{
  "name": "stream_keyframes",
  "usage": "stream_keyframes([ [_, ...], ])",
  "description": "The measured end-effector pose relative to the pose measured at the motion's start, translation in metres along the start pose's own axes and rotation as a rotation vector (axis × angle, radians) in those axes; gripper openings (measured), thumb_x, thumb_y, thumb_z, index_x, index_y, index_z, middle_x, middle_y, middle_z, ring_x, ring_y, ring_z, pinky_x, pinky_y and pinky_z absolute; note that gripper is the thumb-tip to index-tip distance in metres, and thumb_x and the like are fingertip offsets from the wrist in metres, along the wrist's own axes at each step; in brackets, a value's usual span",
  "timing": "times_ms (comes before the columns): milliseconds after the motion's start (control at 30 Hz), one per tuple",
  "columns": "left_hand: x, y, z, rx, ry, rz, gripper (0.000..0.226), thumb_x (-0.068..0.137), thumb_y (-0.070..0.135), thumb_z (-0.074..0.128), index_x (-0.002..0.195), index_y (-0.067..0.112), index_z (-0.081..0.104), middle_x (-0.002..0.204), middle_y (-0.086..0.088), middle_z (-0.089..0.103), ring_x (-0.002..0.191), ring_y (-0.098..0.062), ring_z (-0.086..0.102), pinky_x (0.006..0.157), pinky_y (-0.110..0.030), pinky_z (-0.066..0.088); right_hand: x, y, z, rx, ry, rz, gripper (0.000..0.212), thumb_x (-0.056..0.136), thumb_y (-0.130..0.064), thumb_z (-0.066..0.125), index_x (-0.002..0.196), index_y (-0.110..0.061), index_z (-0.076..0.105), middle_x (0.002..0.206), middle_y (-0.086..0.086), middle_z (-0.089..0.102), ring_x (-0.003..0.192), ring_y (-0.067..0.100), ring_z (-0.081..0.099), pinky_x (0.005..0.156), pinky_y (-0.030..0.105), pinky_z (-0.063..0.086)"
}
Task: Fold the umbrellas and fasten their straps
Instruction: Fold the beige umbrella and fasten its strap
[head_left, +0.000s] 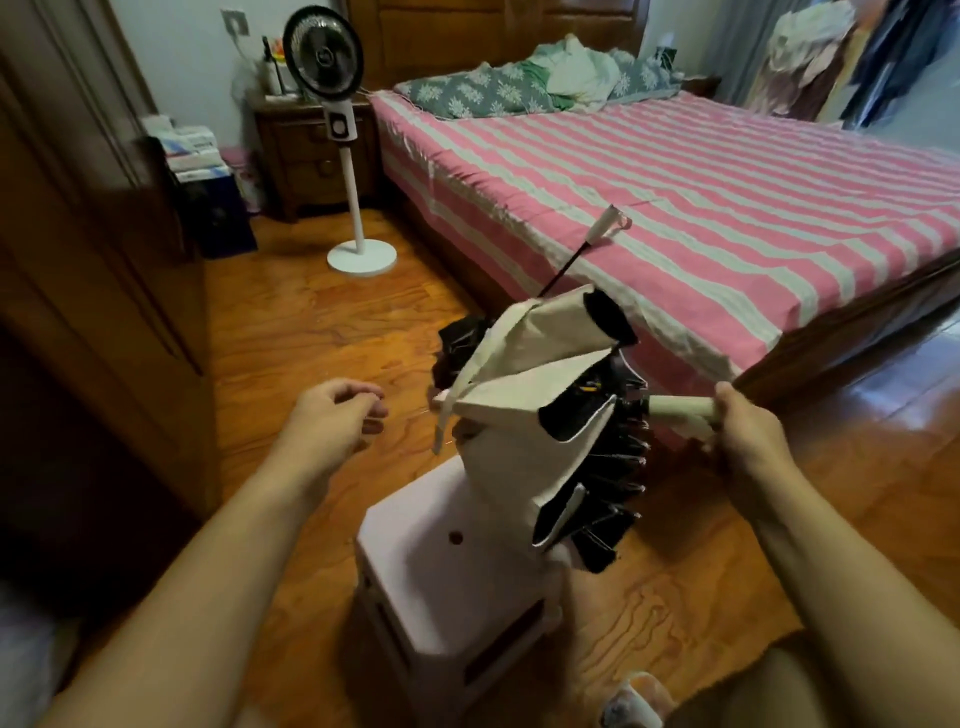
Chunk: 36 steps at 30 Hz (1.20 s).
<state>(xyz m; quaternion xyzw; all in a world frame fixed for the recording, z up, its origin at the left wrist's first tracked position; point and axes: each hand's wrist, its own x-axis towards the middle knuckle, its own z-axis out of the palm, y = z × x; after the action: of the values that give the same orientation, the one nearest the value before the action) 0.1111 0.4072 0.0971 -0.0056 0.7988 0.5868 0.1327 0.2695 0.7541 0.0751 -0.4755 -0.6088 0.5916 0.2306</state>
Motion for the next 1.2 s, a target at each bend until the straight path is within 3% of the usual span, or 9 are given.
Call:
stream_keyframes([
  [133,0.007,-0.013,0.001,0.236,-0.210,-0.010,0.013,0.101,0.017,0.060,0.102,0.022,0.072,0.099,-0.004,0.072,0.087,-0.019,0.063,0.073,-0.032,0.047,-0.001,-0.003,0.009,0.115,-0.006,0.072,0.029,0.103,-0.033,0.052,0.081,-0.015,0.054,0.062,0.004,0.052,0.038,0.014,0.042,0.033,0.015,0.031],
  [267,0.013,-0.004,0.006,0.120,-0.137,0.015,0.019,0.103,0.021,0.057,0.121,0.021,0.065,0.105,-0.003,0.067,0.094,-0.019,0.062,0.079,-0.035,0.051,0.000,-0.005,0.020,0.221,-0.071,0.150,0.026,0.103,-0.035,0.050,0.084,-0.016,0.052,0.040,0.000,0.051,0.025,0.010,0.033,0.033,0.014,0.028],
  [467,0.019,-0.002,0.001,-0.020,-0.124,0.102,0.027,0.108,0.021,0.047,0.129,0.031,0.061,0.127,-0.003,0.064,0.105,-0.017,0.063,0.085,-0.033,0.051,0.012,0.008,0.032,0.277,-0.215,0.329,0.037,0.103,-0.040,0.044,0.078,-0.014,0.042,0.033,-0.003,0.029,0.023,0.012,0.029,0.030,0.014,0.022],
  [667,0.024,-0.005,-0.006,-0.049,-0.225,0.108,0.034,0.110,0.025,0.041,0.139,0.030,0.059,0.134,0.004,0.064,0.120,-0.017,0.060,0.094,-0.034,0.050,0.015,0.023,0.045,0.191,-0.315,0.378,0.042,0.102,-0.041,0.046,0.072,-0.012,0.042,0.036,-0.002,0.030,0.023,0.010,0.028,0.032,0.013,0.021],
  [800,0.018,-0.007,-0.007,-0.127,-0.311,0.029,0.024,0.107,0.011,0.047,0.120,0.009,0.067,0.082,-0.004,0.077,0.064,-0.005,0.068,0.055,-0.017,0.052,0.014,0.031,0.055,0.202,-0.423,0.444,0.043,0.101,-0.042,0.045,0.071,-0.011,0.047,0.039,-0.002,0.032,0.025,0.009,0.025,0.029,0.016,0.020],
  [833,0.016,-0.007,-0.007,-0.132,-0.336,0.022,0.021,0.105,0.007,0.050,0.117,0.007,0.068,0.078,-0.004,0.077,0.065,-0.007,0.070,0.056,-0.018,0.053,0.013,0.032,0.056,0.219,-0.451,0.464,0.044,0.101,-0.041,0.043,0.069,-0.011,0.047,0.040,-0.002,0.032,0.025,0.009,0.024,0.028,0.016,0.020],
  [967,0.017,-0.006,-0.011,-0.218,-0.301,0.008,0.026,0.100,0.004,0.060,0.123,0.012,0.067,0.107,-0.014,0.077,0.098,-0.030,0.074,0.082,-0.041,0.062,0.004,0.034,0.063,0.197,-0.553,0.503,0.040,0.105,-0.035,0.039,0.073,-0.011,0.047,0.049,0.000,0.034,0.027,0.007,0.024,0.028,0.018,0.022],
  [1100,0.018,-0.007,-0.019,-0.214,-0.251,-0.026,0.020,0.100,0.014,0.064,0.117,0.006,0.066,0.105,-0.020,0.075,0.092,-0.030,0.073,0.089,-0.052,0.057,-0.012,0.041,0.072,0.082,-0.640,0.546,0.041,0.108,-0.039,0.035,0.085,-0.011,0.055,0.054,0.003,0.046,0.041,0.010,0.038,0.042,0.022,0.031],
  [1200,0.018,-0.004,-0.026,-0.058,-0.163,0.149,0.005,0.092,0.007,0.072,0.097,0.008,0.072,0.091,-0.009,0.077,0.082,-0.018,0.070,0.080,-0.044,0.057,-0.013,0.045,0.071,-0.167,-0.668,0.564,0.052,0.107,-0.051,0.040,0.114,-0.005,0.062,0.093,0.021,0.069,0.072,0.028,0.068,0.062,0.033,0.056],
])
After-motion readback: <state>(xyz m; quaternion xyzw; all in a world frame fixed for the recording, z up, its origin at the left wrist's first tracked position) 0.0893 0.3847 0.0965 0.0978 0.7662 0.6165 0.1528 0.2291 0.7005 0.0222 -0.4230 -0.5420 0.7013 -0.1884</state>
